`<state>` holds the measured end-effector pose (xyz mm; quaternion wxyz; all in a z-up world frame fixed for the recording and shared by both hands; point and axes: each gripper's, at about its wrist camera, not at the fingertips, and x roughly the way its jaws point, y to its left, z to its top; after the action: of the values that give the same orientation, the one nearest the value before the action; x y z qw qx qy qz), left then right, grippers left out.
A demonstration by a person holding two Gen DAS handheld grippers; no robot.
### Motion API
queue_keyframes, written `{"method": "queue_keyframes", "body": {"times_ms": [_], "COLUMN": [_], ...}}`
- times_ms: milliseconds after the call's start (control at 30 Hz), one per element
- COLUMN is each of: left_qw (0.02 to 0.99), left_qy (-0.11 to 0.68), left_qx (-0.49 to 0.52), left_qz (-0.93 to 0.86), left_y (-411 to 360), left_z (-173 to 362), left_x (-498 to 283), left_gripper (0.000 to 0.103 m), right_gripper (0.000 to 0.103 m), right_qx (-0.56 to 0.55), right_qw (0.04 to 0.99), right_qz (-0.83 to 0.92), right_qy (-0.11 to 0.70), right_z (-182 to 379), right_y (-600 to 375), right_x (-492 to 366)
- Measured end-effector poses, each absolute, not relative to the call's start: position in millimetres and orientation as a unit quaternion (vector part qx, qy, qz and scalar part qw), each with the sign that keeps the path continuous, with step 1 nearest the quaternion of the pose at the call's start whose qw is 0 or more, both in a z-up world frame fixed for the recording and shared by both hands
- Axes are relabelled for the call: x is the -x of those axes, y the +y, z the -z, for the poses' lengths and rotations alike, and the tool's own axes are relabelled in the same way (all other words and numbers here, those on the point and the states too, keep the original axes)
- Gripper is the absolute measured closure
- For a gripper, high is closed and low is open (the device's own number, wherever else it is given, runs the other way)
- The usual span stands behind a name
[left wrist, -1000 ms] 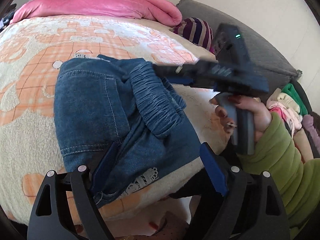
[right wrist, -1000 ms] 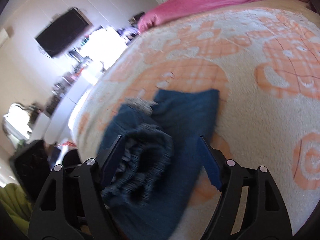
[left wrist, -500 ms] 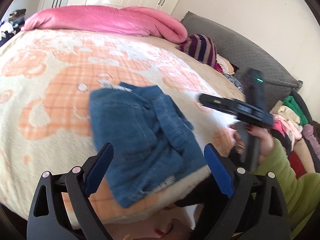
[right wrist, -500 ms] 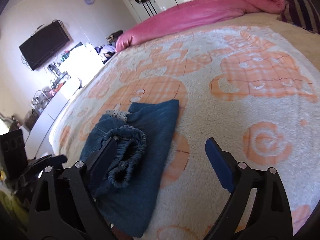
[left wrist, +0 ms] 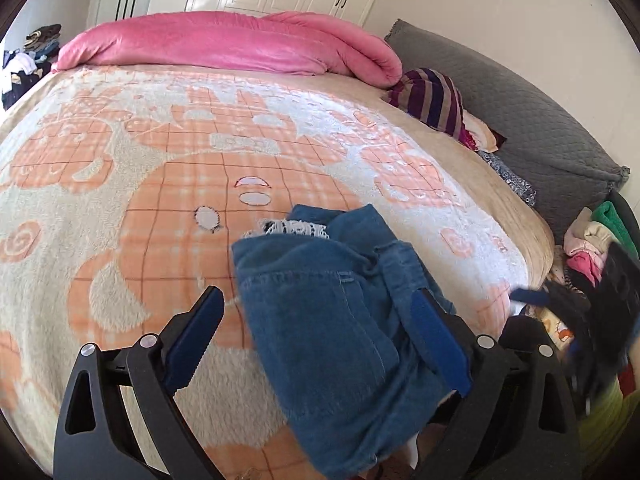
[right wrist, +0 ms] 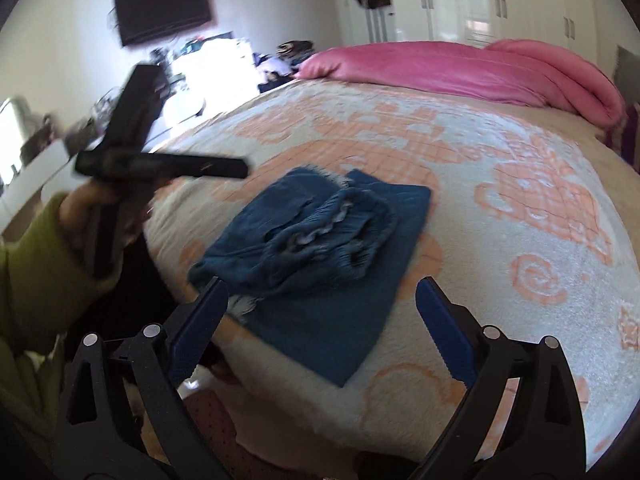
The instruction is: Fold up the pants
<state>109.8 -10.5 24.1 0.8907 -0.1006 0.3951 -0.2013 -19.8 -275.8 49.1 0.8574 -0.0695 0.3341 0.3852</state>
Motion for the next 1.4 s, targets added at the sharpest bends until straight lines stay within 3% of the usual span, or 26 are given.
{"method": "queue_keyframes", "body": {"times_ms": [100,233,367,500,567,633,1067,1300,1400], "left_qw": [0.884,0.872,0.865,0.86,0.857,0.857,0.859,0.865,0.87], "left_qy": [0.407,0.424,0.436,0.45,0.455,0.455,0.447,0.437,0.431], "left_qx": [0.09,0.081,0.074,0.071,0.072,0.075,0.095,0.088,0.083], "left_qz": [0.212,0.229,0.236,0.232,0.23,0.231,0.233,0.229,0.225], "left_y": [-17.4,-30.1,-38.9,-41.7,-41.3,-40.0,-35.0,-36.9,-35.7], "left_z": [-18.7,-8.3,1.5,12.4,17.9,21.2,24.8,14.4,8.4], "left_x": [-120.8,-132.9,-141.5,-151.8,-156.3,-158.7,-160.7,-153.5,-148.8], "left_gripper": [0.026,0.041,0.041,0.041,0.041,0.041,0.04,0.04,0.039], "right_gripper": [0.018,0.05,0.067,0.07,0.078,0.1,0.101,0.087,0.074], "right_qx": [0.092,0.152,0.24,0.307,0.337,0.34,0.22,0.199,0.176], "right_qw": [0.841,0.81,0.781,0.772,0.765,0.753,0.749,0.762,0.77], "right_qz": [-0.419,-0.455,-0.469,-0.461,-0.454,-0.461,-0.498,-0.49,-0.49], "right_qy": [0.33,0.339,0.334,0.313,0.309,0.324,0.378,0.373,0.368], "right_z": [-51.3,-45.6,-34.7,-29.1,-22.0,-13.2,5.2,-6.8,-17.6], "right_y": [-255.1,-217.7,-182.2,-162.3,-153.9,-150.9,-199.4,-203.9,-209.7], "right_x": [30.8,39.0,44.0,37.5,30.0,23.3,27.2,36.2,40.2]}}
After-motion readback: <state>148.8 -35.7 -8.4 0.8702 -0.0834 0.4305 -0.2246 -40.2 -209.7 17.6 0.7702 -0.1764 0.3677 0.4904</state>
